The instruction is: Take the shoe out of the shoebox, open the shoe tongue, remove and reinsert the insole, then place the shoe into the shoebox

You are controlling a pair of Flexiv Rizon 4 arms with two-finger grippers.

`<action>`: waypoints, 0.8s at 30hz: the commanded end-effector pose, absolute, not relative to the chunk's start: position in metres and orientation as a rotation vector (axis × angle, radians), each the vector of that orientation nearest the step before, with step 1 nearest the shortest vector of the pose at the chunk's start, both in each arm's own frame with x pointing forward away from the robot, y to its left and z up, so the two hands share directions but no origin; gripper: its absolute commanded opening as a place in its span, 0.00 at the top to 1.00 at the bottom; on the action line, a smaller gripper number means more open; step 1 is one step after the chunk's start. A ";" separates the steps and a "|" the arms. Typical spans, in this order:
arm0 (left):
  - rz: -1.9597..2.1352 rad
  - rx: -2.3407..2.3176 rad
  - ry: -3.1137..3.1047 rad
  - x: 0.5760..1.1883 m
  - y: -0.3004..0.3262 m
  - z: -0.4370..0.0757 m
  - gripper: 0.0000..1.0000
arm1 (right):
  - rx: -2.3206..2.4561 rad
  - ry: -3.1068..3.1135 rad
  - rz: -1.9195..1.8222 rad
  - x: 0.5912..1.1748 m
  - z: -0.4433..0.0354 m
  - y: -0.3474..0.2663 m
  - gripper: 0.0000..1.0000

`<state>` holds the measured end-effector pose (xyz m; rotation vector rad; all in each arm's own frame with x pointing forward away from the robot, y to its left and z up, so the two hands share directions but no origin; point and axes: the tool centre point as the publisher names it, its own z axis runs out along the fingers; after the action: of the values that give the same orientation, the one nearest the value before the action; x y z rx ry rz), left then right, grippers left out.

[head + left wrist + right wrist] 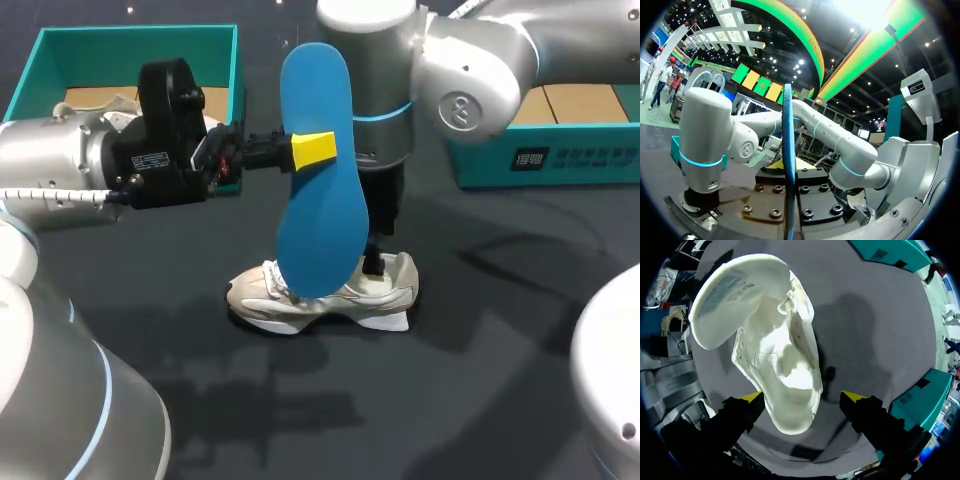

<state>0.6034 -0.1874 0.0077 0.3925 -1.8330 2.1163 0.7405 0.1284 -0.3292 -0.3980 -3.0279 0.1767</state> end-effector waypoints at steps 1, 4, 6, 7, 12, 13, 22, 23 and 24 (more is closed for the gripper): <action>2.122 0.403 -1.834 0.600 -0.192 0.011 1.00 | -0.373 -3.041 0.187 0.747 -0.330 0.134 0.00; 2.122 0.403 -1.834 0.600 -0.192 0.011 1.00 | -0.344 -3.058 0.166 0.756 -0.333 0.136 0.00; 2.122 0.403 -1.834 0.600 -0.192 0.011 1.00 | -0.331 -3.062 0.151 0.764 -0.338 0.136 0.00; 2.122 0.403 -1.834 0.600 -0.192 0.011 1.00 | -0.329 -3.061 0.150 0.768 -0.341 0.136 0.00; 2.122 0.403 -1.834 0.600 -0.192 0.011 1.00 | -0.303 -3.037 0.154 0.782 -0.357 0.141 0.00; 2.122 0.403 -1.834 0.600 -0.192 0.011 1.00 | -0.295 -3.035 0.149 0.784 -0.359 0.143 0.00; 2.122 0.403 -1.834 0.600 -0.192 0.011 1.00 | -0.286 -2.995 0.201 0.789 -0.373 0.165 0.00; 2.122 0.403 -1.834 0.600 -0.192 0.011 1.00 | -0.287 -2.993 0.202 0.789 -0.375 0.166 0.00; 2.122 0.403 -1.834 0.600 -0.192 0.011 1.00 | -0.286 -2.991 0.199 0.788 -0.377 0.167 0.00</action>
<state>0.6034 -0.1874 0.0077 0.3925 -1.8330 2.1163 0.7848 0.1561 -0.3680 -0.2881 -3.0024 0.1566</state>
